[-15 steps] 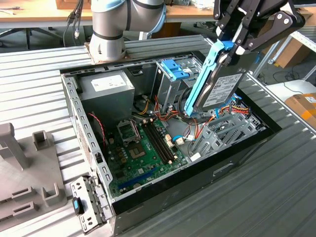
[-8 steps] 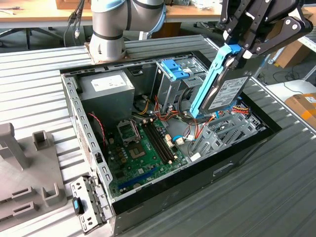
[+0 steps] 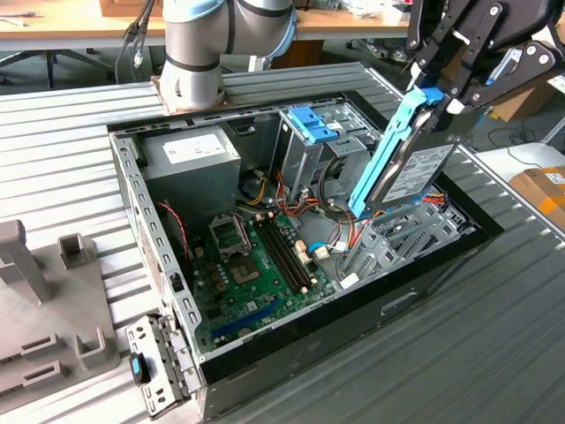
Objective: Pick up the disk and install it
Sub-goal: 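Pick up the disk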
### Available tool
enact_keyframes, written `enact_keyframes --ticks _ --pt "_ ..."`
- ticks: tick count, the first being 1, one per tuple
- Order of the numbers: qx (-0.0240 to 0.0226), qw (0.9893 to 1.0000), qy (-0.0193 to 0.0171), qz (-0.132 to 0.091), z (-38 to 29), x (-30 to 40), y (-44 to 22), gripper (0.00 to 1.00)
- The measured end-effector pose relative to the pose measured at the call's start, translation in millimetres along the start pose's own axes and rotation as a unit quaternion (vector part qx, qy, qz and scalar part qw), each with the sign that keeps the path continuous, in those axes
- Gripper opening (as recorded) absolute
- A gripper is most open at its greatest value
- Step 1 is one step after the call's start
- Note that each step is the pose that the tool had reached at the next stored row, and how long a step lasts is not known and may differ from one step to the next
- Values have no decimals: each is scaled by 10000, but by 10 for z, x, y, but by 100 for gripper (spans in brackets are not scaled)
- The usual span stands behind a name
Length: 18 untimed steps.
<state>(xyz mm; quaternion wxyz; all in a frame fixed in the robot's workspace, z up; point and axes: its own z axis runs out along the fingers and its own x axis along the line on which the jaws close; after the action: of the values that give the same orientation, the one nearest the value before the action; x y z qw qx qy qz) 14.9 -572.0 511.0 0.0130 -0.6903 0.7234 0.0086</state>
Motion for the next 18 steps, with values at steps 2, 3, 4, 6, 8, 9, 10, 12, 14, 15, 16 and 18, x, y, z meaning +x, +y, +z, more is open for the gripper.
enact_keyframes --ticks 2,3,4,6,8,9,10,12,14,15,16,18 --pt "0 10000 0 23 13 19 -60 36" --pt "0 10000 1 34 17 19 -91 36" --pt "0 10000 1 38 18 19 -102 36" --pt "1 10000 1 39 19 19 -105 36" --pt "1 10000 -1 38 25 19 -109 36" --pt "-3 10000 1 39 35 19 -124 36" --pt "-11 10000 2 39 43 17 -156 36" --pt "-20 10000 2 39 53 15 -205 36" --pt "-24 10000 2 39 62 14 -243 36" --pt "-26 10000 3 39 63 13 -256 36" --pt "-26 10000 3 40 63 13 -257 36" --pt "-26 10000 2 40 64 13 -257 36"
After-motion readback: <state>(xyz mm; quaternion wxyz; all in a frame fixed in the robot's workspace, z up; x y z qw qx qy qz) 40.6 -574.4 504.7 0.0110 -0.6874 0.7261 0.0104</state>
